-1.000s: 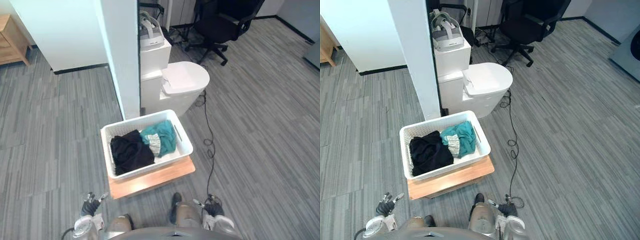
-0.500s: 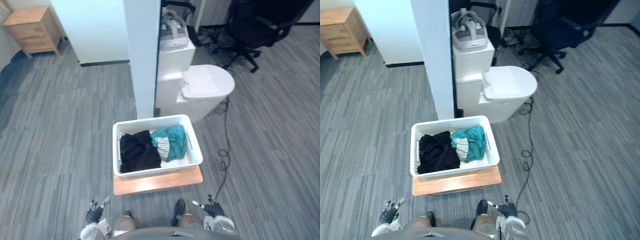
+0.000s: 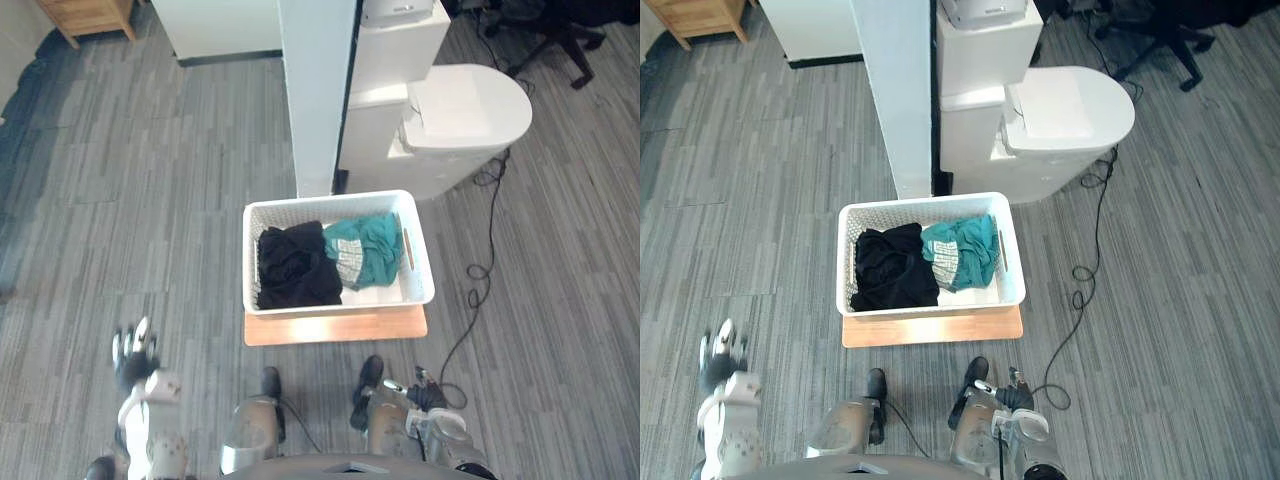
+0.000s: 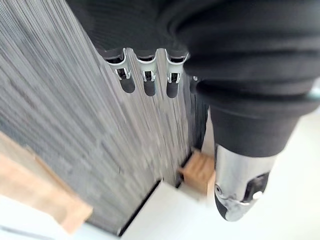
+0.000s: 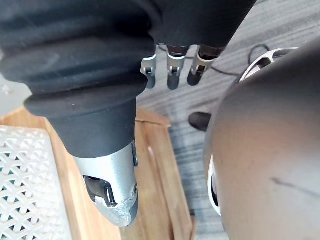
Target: Pick up the laundry basket with both hands and put the clothes into the washing machine.
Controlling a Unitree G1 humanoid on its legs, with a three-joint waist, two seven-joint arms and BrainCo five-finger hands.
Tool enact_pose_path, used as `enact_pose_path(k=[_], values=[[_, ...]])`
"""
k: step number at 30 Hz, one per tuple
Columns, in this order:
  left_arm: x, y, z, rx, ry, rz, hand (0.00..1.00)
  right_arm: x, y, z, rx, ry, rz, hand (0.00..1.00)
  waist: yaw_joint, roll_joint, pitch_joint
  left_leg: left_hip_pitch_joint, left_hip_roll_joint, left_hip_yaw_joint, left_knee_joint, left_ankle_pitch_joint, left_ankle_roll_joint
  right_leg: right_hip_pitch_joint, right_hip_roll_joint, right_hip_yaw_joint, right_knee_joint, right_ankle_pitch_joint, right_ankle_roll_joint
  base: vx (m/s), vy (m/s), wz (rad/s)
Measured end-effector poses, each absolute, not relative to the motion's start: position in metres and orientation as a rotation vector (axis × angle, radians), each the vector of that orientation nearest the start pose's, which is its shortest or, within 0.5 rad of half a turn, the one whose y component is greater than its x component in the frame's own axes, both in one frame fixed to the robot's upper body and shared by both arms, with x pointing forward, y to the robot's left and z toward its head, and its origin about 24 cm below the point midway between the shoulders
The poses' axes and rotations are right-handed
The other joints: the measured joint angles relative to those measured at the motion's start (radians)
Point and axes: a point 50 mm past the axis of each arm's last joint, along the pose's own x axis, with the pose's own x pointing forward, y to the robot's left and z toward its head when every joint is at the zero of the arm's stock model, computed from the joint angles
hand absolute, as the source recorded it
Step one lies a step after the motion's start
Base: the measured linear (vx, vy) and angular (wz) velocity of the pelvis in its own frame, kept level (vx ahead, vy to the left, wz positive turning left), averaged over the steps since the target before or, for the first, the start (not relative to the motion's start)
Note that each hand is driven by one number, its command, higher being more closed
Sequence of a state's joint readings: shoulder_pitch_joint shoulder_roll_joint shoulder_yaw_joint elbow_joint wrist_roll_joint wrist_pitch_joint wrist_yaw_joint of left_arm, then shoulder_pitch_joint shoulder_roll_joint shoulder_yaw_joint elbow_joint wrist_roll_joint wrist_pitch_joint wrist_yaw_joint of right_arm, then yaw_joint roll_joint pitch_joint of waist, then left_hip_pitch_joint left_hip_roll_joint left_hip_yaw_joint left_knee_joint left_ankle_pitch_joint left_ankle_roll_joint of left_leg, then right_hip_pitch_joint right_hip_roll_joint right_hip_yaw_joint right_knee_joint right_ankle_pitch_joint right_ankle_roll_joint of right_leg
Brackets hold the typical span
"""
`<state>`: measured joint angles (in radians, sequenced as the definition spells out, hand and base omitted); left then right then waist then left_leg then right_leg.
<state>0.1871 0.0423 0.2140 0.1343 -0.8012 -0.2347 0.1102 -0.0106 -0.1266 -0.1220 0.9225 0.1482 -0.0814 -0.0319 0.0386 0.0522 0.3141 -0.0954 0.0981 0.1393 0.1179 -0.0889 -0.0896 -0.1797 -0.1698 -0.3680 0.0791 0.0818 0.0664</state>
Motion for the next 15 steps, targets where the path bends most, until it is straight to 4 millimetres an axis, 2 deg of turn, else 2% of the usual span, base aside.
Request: enact_pose_path(k=[3,6,10,13,15], values=[[0.218,0.227,0.001,-0.66,0.009,0.401,0.0,0.165,-0.218,-0.127,0.048,0.815,-0.264,0.0,-0.019,0.009,0.005,-0.008,0.0,0.001,-0.002,0.0,0.0,-0.001,0.013,0.005,-0.047,0.027,-0.002,0.03,-0.012,-0.08],[0.231,0.219,-0.005,-0.563,0.1,0.297,0.0,0.167,-0.218,-0.126,0.04,0.82,-0.25,0.0,-0.031,0.009,0.006,-0.005,-0.001,0.008,-0.012,0.0,0.0,0.0,0.02,0.008,-0.062,0.037,-0.002,0.06,-0.007,-0.07],[0.24,0.213,-0.032,-0.389,0.311,0.191,0.0,0.179,-0.212,-0.123,0.007,0.823,-0.197,0.0,-0.047,0.011,0.012,0.019,-0.004,0.049,-0.032,-0.002,0.002,-0.007,0.025,0.041,-0.062,0.037,-0.002,0.04,0.007,-0.23],[0.246,0.213,-0.048,-0.291,0.421,0.174,0.0,0.189,-0.206,-0.119,0.013,0.809,-0.158,0.0,-0.051,0.011,0.02,0.017,-0.005,0.078,-0.032,-0.005,0.003,-0.034,0.027,0.075,-0.054,0.039,-0.002,0.0,0.007,-0.32],[0.25,0.217,-0.059,-0.24,0.494,0.207,0.0,0.195,-0.204,-0.115,0.03,0.784,-0.149,0.0,-0.057,0.012,0.047,0.025,-0.004,0.091,-0.032,-0.008,0.002,-0.035,0.03,0.089,-0.053,0.041,-0.003,-0.03,-0.008,-0.26]])
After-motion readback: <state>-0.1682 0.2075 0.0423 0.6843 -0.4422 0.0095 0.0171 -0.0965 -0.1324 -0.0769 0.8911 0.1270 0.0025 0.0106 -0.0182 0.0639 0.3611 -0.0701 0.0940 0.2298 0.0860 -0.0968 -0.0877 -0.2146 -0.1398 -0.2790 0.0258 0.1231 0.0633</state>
